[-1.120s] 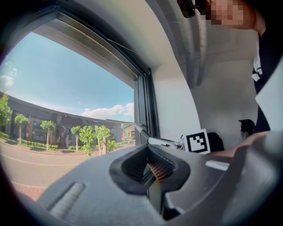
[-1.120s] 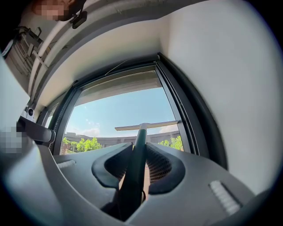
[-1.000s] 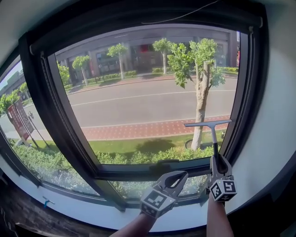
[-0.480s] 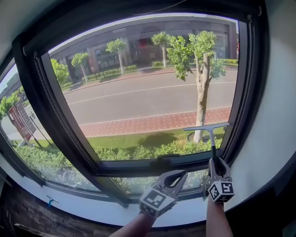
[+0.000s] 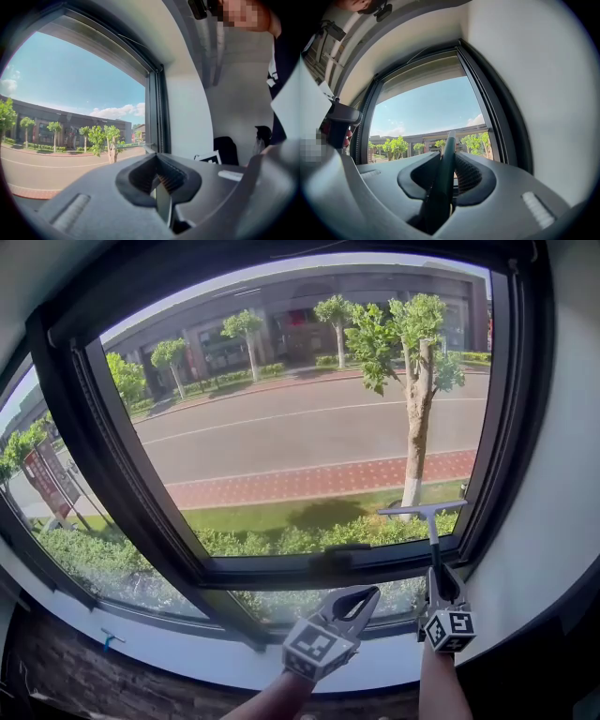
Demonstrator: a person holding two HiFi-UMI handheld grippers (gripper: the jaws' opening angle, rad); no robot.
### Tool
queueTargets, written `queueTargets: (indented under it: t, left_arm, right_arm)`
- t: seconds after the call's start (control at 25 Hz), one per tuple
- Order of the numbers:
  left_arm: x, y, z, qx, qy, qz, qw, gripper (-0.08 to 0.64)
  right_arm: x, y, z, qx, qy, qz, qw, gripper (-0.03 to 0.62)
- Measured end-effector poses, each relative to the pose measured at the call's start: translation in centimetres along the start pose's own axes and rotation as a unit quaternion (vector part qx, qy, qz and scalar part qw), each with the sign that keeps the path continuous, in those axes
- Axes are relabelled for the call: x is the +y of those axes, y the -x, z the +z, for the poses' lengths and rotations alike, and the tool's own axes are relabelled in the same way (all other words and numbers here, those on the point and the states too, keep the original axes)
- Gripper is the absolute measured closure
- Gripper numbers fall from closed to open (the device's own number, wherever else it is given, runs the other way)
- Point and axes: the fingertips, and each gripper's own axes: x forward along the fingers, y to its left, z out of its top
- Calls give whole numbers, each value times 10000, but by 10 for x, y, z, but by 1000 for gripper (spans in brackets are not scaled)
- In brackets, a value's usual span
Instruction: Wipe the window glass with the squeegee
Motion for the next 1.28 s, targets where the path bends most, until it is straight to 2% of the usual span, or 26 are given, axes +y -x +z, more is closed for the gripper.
queueTargets:
  t: [0.32,0.76,1.04,1.28]
  left_arm:
    - [1,5,-7,44,-22,125,9999,558]
    - [7,8,-21,140,131,258,9995,557]
    - [8,5,-30,201,170,273,9993,557]
    - [9,5,-34,256,176,293,9991,557]
  right_arm:
    - [-4,4,-25,252,-68,3,9997,494]
    - [-6,7,-45,403,-93,23,9991,494]
    - [-8,9,-56,457,-84,40,9989,494]
    - [-11,13,-77,697,-186,23,9974,494]
